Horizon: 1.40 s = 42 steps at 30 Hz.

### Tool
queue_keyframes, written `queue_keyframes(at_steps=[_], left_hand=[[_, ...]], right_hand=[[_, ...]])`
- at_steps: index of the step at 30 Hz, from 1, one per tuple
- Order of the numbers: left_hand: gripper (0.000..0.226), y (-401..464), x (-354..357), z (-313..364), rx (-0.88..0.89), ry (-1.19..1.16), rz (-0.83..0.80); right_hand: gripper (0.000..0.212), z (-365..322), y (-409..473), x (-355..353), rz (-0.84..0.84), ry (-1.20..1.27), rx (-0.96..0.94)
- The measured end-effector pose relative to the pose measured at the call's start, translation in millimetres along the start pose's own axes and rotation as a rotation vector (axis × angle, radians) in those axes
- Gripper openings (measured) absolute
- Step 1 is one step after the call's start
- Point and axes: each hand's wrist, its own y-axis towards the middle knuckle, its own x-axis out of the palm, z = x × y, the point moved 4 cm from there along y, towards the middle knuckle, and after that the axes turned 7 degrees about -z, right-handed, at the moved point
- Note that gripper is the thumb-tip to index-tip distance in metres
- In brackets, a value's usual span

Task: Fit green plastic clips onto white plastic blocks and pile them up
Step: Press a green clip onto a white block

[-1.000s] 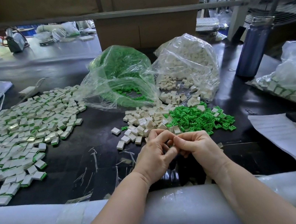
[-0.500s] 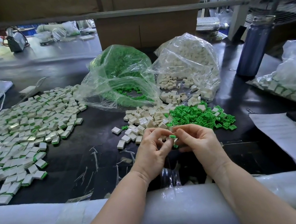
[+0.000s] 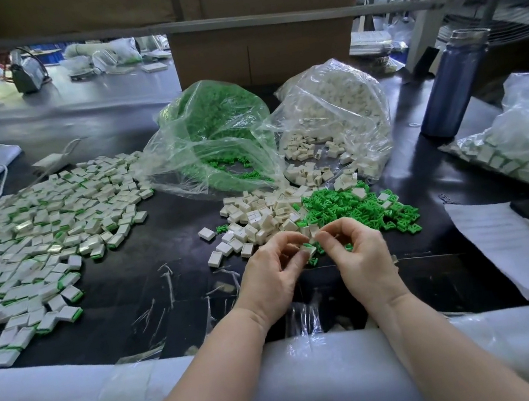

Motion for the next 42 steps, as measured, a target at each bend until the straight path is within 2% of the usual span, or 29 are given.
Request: queue_keyframes(at_steps=[4, 12, 16, 22, 28, 34, 42], left_hand=[[0.012, -1, -2, -1, -0.019, -0.004, 0.042], [0.002, 0, -10, -1, -0.055, 0.063, 0.237], [0.010, 0, -8, -2, -0.064, 0.102, 0.215], [0.018, 1, -7, -2, -0.036, 0.188, 0.229], [0.023, 4, -1, -6, -0.033, 0.320, 0.136], [0.030, 4, 0, -5, -0.031, 0.414, 0.113], [0.016, 4, -2, -3, -0.028, 0.356, 0.131]], right_hand=[[0.016, 1, 0, -10, 0.142, -0.031, -0.008], [0.015, 0, -2, -3, 0.074, -0.220, -0.025], [0.005, 0, -2, 2, 0.011, -0.398, -0.022], [0.022, 2, -3, 7, -0.036, -0.673, 0.015], [0.028, 4, -3, 10, -0.061, -0.762, 0.007], [0.015, 7, 0, 10, -0.065, -0.707, 0.010], [0.010, 7, 0, 13, -0.125, -0.578, -0.017]])
